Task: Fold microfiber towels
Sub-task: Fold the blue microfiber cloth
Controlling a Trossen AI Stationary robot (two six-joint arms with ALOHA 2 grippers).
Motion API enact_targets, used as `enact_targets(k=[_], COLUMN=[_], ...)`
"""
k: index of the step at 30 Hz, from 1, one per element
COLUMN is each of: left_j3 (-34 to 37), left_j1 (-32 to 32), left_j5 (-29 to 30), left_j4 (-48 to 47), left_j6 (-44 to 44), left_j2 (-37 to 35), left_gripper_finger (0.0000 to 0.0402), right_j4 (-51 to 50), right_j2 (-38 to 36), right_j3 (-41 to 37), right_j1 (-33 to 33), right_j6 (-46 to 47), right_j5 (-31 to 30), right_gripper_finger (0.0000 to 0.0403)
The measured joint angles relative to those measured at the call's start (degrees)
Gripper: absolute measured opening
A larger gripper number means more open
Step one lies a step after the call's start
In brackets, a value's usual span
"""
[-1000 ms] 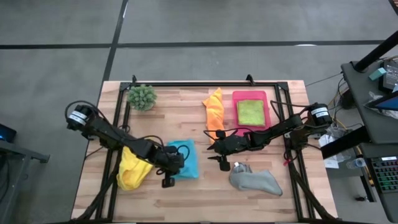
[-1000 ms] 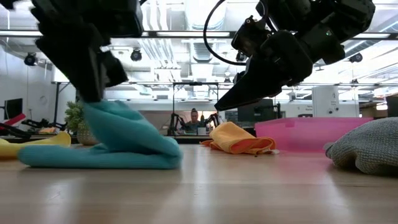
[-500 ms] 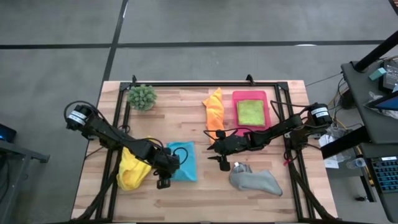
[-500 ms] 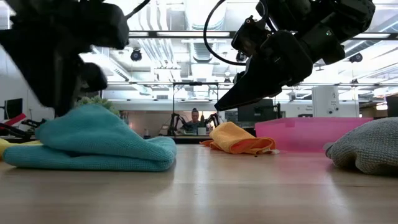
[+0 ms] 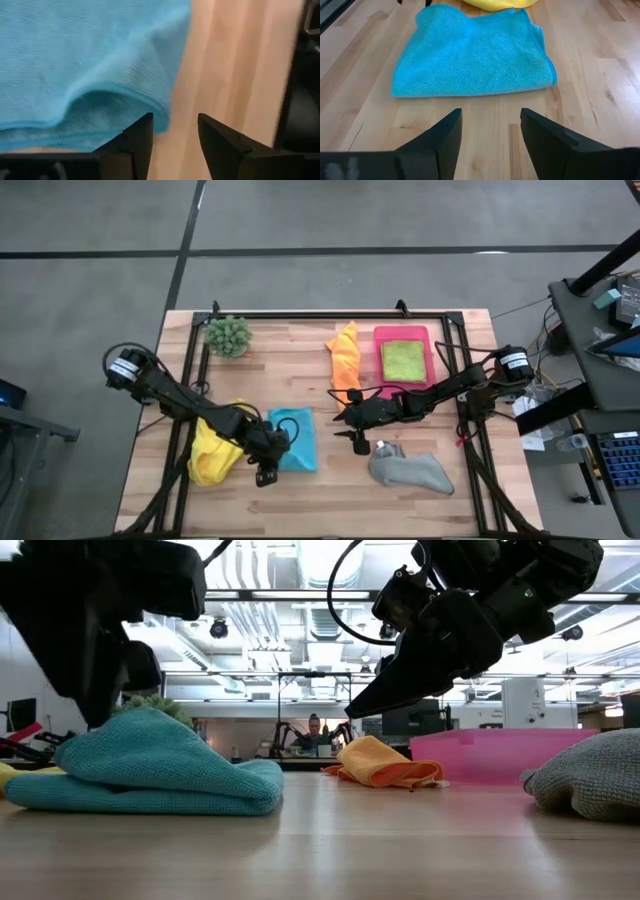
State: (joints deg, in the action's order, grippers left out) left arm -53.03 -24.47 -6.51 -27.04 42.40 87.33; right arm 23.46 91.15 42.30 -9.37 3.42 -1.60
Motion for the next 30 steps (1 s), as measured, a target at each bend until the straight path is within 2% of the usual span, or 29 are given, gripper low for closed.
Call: enact_targets(k=[3,8,10,13,17,19,25,30], left_j3=[1.0,4.0,4.2,4.2,4.1,4.1,4.1,4.0], left_j1=[0.0,0.0,-0.2,-0.4,-0.4,-0.4,-0.4,-0.5], left_j5=[2.2,2.3,2.3,2.3,1.8,1.5,1.0,0.8], left_j4=[1.7,8.8,8.5,6.3,5.0,5.0,3.1,0.4], left_j6=[1.5,2.3,2.3,2.0,1.8,1.8,1.7,0.7], left_j2=[0.0,0.0,0.0,0.0,-0.1,-0.1,-1.9,-6.4], left_gripper_finger=[0.0139,0.0138,0.0134,0.0103,0.0026,0.0008,0.0001,0.0], right_j4=[0.0,0.0,0.0,0.0,0.0,0.0,0.0,0.0], right_j2=[0.0,0.0,0.0,0.0,0.0,0.0,0.0,0.0], right_j3=[0.0,0.0,0.0,0.0,0.0,0.0,0.0,0.0], right_j1=[0.0,0.0,0.0,0.0,0.0,0.0,0.0,0.0], right_j6=[0.0,0.0,0.0,0.0,0.0,0.0,0.0,0.0], right_j5=[0.0,0.0,0.0,0.0,0.0,0.0,0.0,0.0], right_gripper_finger=[0.0192,0.0192,0.0192,0.0192,0.0192,0.0192,0.0192,0.0192])
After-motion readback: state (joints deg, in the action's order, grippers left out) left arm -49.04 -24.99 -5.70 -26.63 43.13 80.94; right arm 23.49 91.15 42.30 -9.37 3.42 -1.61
